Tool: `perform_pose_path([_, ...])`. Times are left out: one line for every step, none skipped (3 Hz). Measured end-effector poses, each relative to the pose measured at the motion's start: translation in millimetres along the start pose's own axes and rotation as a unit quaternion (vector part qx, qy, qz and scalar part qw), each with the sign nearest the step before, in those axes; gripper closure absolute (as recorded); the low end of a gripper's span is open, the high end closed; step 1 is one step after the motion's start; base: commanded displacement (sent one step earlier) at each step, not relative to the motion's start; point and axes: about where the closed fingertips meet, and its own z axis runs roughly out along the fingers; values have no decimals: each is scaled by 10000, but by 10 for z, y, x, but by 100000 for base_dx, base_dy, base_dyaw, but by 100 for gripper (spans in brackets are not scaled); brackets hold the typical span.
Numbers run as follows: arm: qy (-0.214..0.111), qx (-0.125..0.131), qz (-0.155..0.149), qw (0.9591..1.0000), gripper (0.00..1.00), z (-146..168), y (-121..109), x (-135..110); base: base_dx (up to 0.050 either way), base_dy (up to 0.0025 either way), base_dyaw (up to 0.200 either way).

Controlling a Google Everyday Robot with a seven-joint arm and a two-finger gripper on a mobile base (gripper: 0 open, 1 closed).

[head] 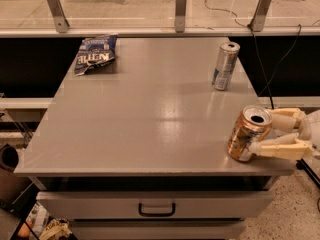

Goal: Move orange can near blue chip bag

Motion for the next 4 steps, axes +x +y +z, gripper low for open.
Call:
perform_pose_path([-4, -18, -9, 10000, 64, 20, 2, -11, 0, 0, 0])
perform_pose_path([-7, -37, -19, 10000, 88, 41, 4, -23, 0, 0, 0])
perform_pose_path([-9, -55, -27, 10000, 100, 60, 6, -34, 0, 0, 0])
perform_pose_path([-9, -55, -28, 10000, 100, 60, 6, -35, 0, 0, 0])
